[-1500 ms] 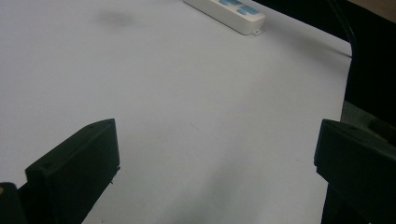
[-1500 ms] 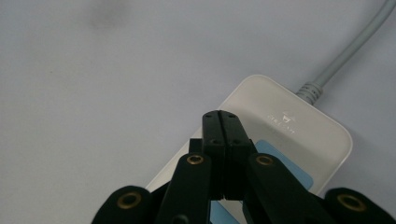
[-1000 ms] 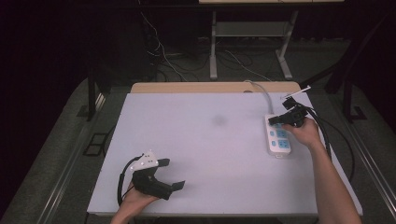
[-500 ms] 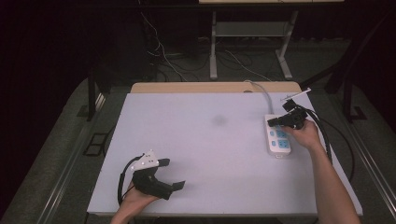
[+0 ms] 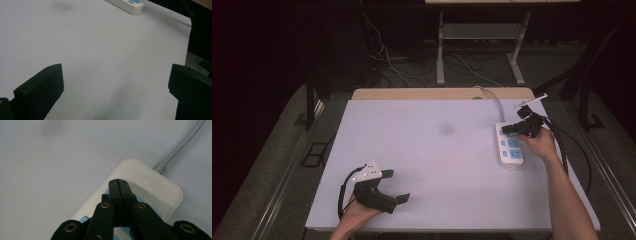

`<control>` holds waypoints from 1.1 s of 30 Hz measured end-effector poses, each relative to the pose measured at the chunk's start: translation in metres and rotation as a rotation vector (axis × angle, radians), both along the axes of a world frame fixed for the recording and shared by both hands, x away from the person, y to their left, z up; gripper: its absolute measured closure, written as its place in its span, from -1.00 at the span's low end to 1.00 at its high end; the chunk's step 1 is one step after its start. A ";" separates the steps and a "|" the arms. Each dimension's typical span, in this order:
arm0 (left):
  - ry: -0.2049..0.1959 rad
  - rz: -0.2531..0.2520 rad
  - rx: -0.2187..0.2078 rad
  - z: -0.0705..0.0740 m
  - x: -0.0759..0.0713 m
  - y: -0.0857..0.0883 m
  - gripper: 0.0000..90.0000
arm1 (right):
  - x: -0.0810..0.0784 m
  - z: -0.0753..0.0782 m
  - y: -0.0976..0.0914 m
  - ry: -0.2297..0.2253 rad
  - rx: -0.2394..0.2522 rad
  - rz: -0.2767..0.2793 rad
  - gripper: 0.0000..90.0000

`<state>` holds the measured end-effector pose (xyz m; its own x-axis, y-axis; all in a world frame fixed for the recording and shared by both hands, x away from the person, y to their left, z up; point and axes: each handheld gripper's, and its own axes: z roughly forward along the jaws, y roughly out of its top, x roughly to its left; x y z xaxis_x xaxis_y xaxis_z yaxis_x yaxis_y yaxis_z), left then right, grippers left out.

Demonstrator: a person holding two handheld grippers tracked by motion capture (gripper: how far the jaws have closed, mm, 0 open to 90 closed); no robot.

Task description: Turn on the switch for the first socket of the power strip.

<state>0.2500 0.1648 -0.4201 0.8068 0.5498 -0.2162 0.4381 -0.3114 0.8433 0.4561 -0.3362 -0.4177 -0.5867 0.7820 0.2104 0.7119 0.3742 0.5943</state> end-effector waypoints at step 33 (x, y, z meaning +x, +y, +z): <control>-0.004 -0.004 0.003 0.000 -0.002 -0.001 -1.00 | -0.004 -0.005 0.008 -0.034 0.020 -0.008 1.00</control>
<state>0.2480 0.1636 -0.4198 0.8098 0.5472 -0.2118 0.4339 -0.3154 0.8440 0.4516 -0.3286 -0.4223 -0.5878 0.7823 0.2061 0.6937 0.3564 0.6259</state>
